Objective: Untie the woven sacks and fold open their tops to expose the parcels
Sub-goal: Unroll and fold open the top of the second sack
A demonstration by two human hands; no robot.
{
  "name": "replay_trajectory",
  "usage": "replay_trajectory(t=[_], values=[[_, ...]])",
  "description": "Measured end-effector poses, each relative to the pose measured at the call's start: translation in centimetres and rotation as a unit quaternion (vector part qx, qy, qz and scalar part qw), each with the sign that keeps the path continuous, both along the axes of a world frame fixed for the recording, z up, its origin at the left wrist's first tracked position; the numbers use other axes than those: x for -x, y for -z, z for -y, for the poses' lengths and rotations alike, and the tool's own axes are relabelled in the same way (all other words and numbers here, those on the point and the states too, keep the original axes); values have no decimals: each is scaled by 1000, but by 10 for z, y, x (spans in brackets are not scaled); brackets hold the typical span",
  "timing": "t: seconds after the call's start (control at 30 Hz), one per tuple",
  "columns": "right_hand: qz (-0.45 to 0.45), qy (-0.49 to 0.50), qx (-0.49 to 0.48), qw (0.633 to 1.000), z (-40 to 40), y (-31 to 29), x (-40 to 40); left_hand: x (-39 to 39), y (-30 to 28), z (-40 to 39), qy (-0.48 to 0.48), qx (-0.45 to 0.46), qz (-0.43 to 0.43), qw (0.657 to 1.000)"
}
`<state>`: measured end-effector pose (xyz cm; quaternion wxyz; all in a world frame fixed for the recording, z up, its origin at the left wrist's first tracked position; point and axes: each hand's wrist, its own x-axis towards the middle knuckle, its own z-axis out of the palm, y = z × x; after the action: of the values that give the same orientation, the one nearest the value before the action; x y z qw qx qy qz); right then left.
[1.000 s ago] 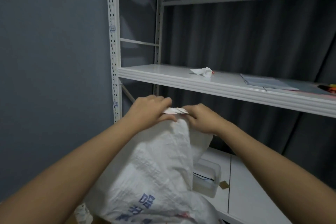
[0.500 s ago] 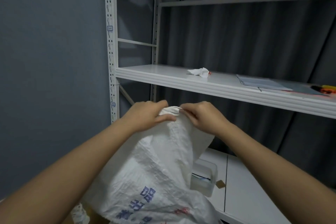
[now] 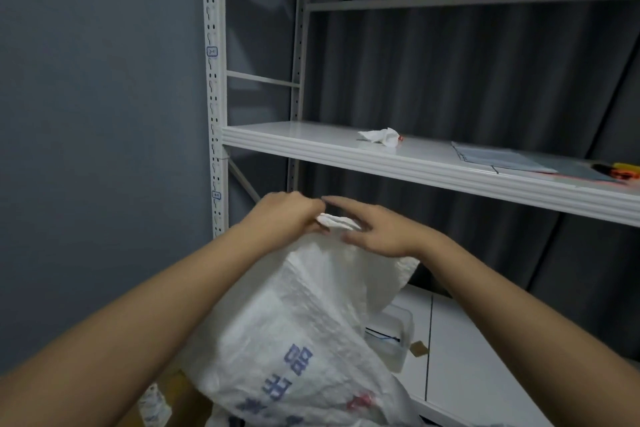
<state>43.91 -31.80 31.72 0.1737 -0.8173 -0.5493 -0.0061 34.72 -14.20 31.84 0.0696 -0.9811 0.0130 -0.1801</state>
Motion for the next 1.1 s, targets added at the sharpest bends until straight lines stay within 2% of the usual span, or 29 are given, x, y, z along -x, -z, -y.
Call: replay_trajectory(t=[0.03, 0.07, 0.1, 0.13, 0.17, 0.2, 0.23, 0.27, 0.3, 0.33, 0.37, 0.4, 0.43, 0.5, 0.53, 0.57, 0.63, 0.67, 0.7, 0.73, 0.77, 0.8, 0.83, 0.87, 0.93, 0.97, 1.0, 1.03, 1.1], values=[[-48, -27, -17, 998, -1, 0, 0, -1, 2, 1, -11, -73, 56, 996], [-18, -32, -32, 999, -1, 2, -3, -1, 3, 1, -4, -81, 80, 994], [43, -1, -38, 998, 0, 2, -4, 0, 2, -1, 11, -30, 72, 997], [159, 47, -21, 986, 0, 5, -7, 3, 0, -4, 35, 97, 37, 994], [256, 87, -1, 963, 1, 9, -10, 5, -1, -7, 67, 221, -2, 973], [306, 98, -2, 947, 3, 12, -12, 6, -1, -9, 86, 288, -32, 953], [308, 91, -1, 947, 3, 14, -14, 5, 1, -9, 94, 263, -29, 960], [262, 63, -7, 963, 3, 13, -11, 5, 3, -8, 83, 192, -9, 978], [177, 18, -21, 984, 3, 10, -6, 4, 5, -5, 66, 65, 26, 995], [103, -29, -39, 993, 1, 9, -3, 4, 7, -1, 46, -24, 64, 997], [80, -50, -51, 994, 0, 9, -3, 4, 8, -1, 40, -67, 97, 992], [108, -30, -45, 993, 0, 7, -3, 3, 7, -2, 39, -74, 108, 991], [160, 28, -41, 986, 1, 7, -3, 2, 7, -5, 34, -31, 99, 994], [319, 116, -22, 940, 3, 11, -9, 3, 5, -12, 59, 137, 33, 988], [323, 121, -30, 938, 3, 10, -10, 3, 6, -12, 70, 178, 13, 981], [283, 97, -31, 954, 4, 8, -11, 1, 8, -11, 72, 144, 21, 987], [138, -23, -55, 989, 6, 4, -7, 1, 10, -2, 43, -21, 69, 996], [108, -63, -55, 991, 5, 4, -8, 0, 10, 0, 34, -48, 93, 994], [120, -50, -41, 991, 5, 4, -5, -1, 10, -1, 23, -60, 90, 994], [180, -10, -41, 983, 5, 4, -3, 0, 8, -3, 20, -12, 63, 998], [281, 41, -47, 958, 4, 7, -5, 1, 7, -6, 35, 92, 14, 995], [350, 73, -50, 932, 5, 11, -8, 1, 6, -9, 63, 215, -28, 974], [371, 87, -56, 923, 4, 13, -9, 1, 7, -10, 87, 283, -43, 954], [324, 81, -59, 941, 4, 10, -8, 2, 7, -9, 101, 274, -32, 956], [150, -7, -63, 987, 7, 2, -4, 5, 5, -1, 86, 87, 23, 992], [85, -47, -78, 992, 6, 3, -6, 6, 6, 3, 72, 24, 57, 995], [83, -52, -92, 991, 6, 4, -5, 6, 6, 2, 68, 6, 75, 995], [107, -26, -111, 988, 8, 3, -4, 6, 5, 0, 70, 29, 61, 995], [278, 27, -121, 953, 10, 5, -8, 6, 2, -8, 72, 141, -10, 987]])
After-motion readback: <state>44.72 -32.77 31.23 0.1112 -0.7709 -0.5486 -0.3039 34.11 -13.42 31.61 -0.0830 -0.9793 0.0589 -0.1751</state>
